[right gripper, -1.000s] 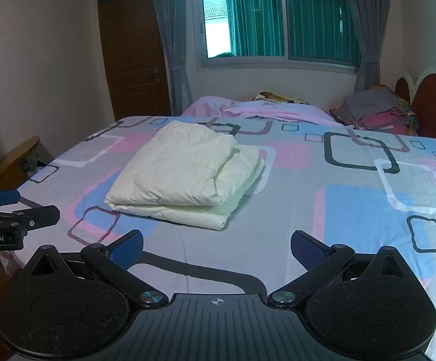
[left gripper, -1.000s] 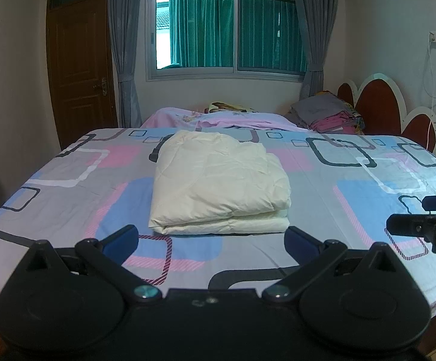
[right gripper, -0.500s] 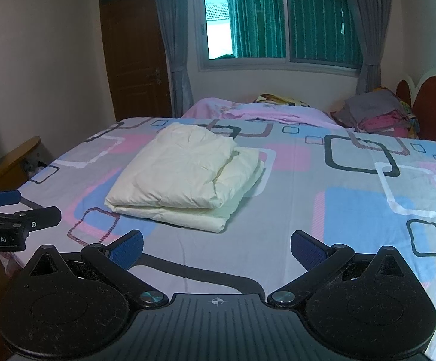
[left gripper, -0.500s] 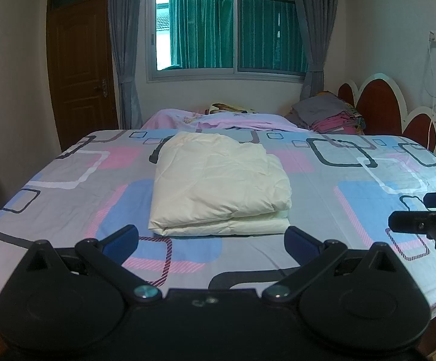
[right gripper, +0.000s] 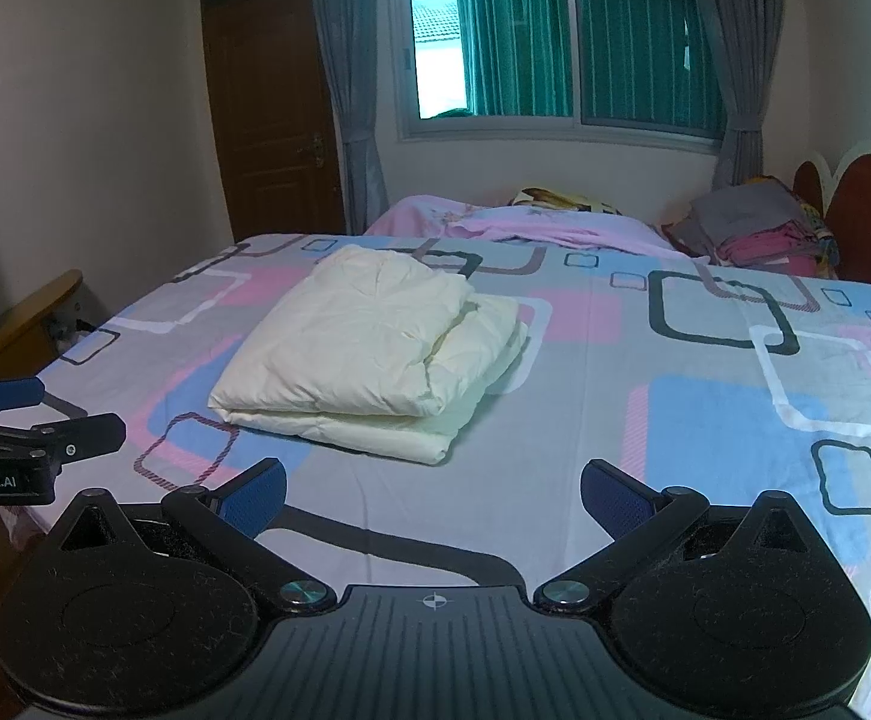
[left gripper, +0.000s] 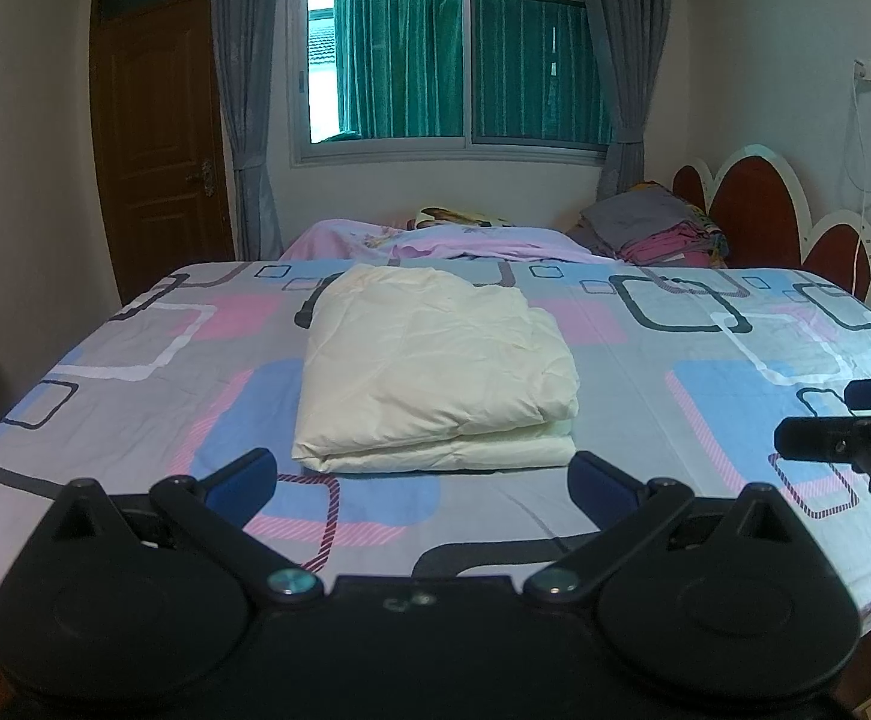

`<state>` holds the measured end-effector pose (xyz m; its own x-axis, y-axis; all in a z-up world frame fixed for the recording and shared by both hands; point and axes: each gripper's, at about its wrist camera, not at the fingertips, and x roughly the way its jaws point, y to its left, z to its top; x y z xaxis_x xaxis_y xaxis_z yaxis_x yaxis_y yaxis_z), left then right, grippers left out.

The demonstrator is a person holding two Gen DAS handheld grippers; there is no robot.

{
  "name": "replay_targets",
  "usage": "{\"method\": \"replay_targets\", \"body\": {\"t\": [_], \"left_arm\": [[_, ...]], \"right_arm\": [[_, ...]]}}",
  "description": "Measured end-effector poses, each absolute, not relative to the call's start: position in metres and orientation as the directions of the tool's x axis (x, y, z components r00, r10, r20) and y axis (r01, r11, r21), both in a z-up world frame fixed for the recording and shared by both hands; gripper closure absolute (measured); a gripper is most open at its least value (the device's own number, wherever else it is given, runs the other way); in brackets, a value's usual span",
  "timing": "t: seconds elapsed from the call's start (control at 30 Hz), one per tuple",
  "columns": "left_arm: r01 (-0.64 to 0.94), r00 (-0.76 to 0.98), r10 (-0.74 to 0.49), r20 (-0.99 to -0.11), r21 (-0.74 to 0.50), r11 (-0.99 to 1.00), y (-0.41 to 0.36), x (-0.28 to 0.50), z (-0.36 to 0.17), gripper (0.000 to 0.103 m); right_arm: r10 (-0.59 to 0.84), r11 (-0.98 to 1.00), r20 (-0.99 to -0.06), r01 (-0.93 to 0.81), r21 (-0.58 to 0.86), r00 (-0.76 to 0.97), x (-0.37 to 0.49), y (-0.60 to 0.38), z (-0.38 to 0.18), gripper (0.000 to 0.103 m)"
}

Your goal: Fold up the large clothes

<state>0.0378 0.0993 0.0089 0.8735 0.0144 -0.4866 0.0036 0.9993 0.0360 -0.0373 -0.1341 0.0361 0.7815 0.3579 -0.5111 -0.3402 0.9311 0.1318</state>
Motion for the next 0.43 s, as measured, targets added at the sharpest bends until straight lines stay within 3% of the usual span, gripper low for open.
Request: {"method": "replay_targets", "body": {"t": [0.43], "left_arm": [[0.018,0.881,0.003,-0.473,0.041,0.999,0.0941,0.0369,0.0072,0.0]], "right_arm": [[0.368,0.926,-0.505,-0.354,0.128,0.781,-0.037,-0.1382,0.0376,0.0]]}}
